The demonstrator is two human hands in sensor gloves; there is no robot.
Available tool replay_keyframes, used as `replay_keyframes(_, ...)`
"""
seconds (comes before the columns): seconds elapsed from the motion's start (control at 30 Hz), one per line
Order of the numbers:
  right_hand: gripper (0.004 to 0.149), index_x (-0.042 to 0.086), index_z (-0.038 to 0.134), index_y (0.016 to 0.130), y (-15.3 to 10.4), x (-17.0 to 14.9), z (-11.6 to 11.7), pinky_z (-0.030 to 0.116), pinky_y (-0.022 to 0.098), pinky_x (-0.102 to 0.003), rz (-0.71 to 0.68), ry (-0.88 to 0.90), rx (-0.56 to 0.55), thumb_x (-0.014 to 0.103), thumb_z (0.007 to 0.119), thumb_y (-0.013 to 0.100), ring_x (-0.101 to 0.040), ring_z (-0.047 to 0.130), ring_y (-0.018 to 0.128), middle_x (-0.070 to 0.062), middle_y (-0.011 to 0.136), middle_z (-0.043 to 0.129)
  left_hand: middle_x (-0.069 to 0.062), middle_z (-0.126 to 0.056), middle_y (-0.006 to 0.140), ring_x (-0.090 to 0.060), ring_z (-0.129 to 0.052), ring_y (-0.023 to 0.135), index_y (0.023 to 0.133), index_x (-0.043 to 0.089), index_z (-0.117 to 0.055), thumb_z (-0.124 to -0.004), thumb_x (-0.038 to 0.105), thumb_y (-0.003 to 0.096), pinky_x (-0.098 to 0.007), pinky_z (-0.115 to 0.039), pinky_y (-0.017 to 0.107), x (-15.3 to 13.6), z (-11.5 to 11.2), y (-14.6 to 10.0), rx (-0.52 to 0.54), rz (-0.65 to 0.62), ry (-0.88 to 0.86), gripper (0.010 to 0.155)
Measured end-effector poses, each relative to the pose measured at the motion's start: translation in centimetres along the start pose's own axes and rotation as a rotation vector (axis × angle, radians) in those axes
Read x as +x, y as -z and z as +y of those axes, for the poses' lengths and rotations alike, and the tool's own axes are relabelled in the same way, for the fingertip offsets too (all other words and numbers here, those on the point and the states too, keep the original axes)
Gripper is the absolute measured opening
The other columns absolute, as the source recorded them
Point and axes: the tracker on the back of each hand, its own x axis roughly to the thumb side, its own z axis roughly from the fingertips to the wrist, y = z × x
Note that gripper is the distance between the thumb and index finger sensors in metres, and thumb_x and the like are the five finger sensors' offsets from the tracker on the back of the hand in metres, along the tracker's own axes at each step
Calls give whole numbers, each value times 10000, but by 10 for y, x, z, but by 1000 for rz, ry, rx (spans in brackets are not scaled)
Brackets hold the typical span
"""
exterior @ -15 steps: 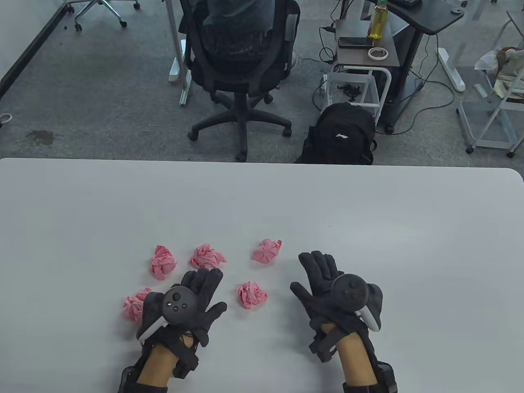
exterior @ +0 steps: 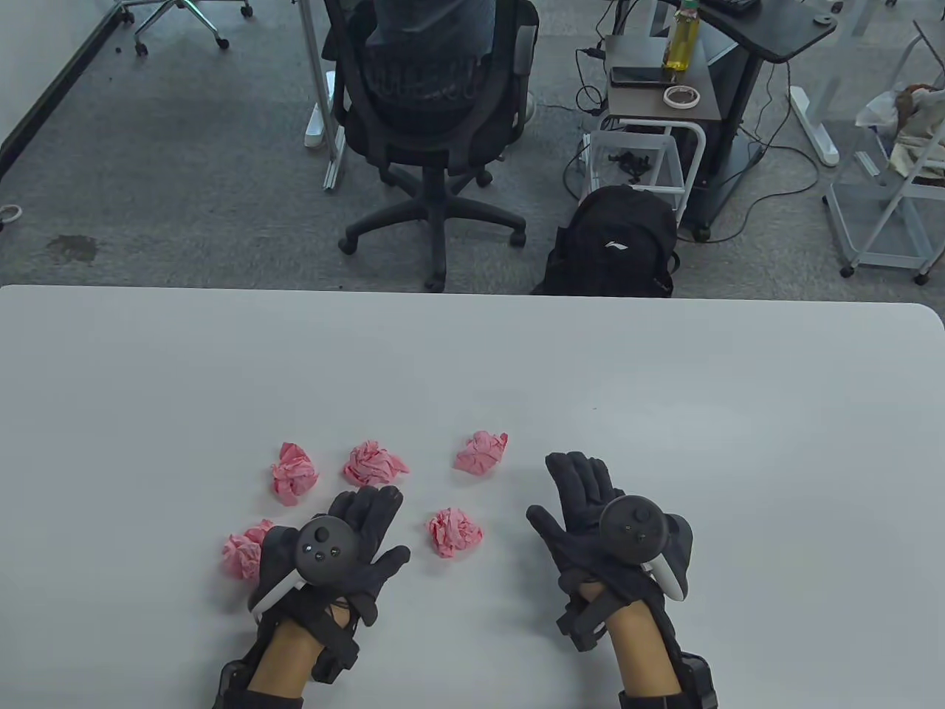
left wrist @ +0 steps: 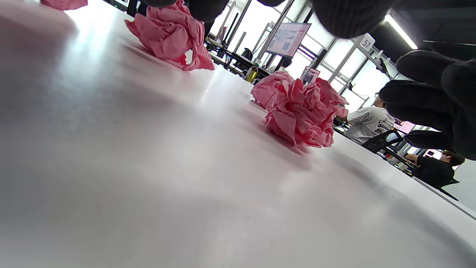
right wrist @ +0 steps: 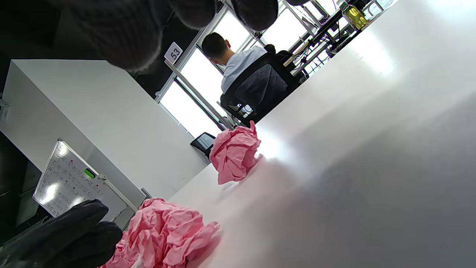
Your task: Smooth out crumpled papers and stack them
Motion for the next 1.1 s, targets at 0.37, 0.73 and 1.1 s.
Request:
replay_keyframes(0.37,732,213,327,1115,-4,7,-2,272,663,-744,-37,8,-128,535,676,558,-492,304,1059,-189,1181,408,-92,-453,1208,-427,-495,1137,1179,286,-389,-736,540,516,-672,-426,777,7,-3,0,26,-15,38,790)
replay_keyframes(0.73,712,180,390,1110,-6,6,-9,318,652,-756,-49,75,-177,527,678,559,-514,399,1036,-201,1160,476,-76,-431,1213,-375,-622,1084,1186,299,-356,-776,590,494,-625,-501,780,56,-12,34,-42,-35,119,861)
replay_keyframes(1.1,661,146,519,1082,-5,18,11,377,639,-755,-127,22,-82,500,710,557,-511,508,1001,-211,1112,592,-31,-745,974,-229,-889,740,1072,205,-603,-825,506,484,-518,-694,681,63,-19,50,-23,-5,200,697)
